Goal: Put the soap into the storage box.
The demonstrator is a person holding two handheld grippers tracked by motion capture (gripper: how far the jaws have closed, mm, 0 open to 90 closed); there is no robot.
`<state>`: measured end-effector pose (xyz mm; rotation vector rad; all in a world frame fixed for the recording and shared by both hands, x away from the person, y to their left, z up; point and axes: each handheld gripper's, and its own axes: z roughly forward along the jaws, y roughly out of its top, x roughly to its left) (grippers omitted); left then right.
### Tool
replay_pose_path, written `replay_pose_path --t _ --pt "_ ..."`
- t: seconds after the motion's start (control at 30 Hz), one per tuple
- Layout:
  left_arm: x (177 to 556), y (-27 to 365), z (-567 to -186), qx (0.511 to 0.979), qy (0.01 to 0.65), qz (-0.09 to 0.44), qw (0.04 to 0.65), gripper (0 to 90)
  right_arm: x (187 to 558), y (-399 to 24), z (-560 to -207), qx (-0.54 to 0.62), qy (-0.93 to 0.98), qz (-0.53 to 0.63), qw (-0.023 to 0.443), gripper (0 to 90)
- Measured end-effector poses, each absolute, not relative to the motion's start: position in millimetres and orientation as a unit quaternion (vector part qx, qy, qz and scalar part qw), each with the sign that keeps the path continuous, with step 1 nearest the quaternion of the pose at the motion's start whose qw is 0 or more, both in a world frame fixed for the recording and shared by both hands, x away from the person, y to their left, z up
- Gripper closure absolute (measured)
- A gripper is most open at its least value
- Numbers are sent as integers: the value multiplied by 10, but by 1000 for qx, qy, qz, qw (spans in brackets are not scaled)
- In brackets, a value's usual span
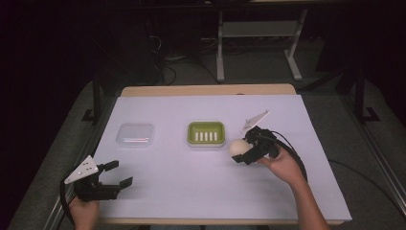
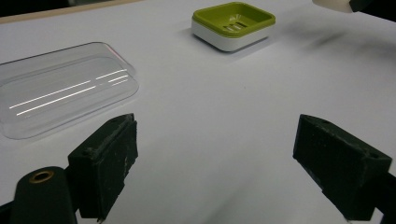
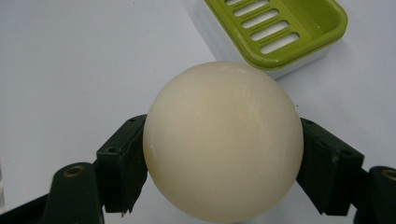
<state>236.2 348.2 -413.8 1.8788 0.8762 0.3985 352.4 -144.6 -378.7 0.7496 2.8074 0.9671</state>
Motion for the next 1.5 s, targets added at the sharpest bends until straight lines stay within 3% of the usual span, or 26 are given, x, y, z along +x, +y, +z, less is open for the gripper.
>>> replay_pose_path --t 1.5 --pt "2371 3494 -4140 774 362 163 492 132 3926 -1035 -3626 216 928 301 39 244"
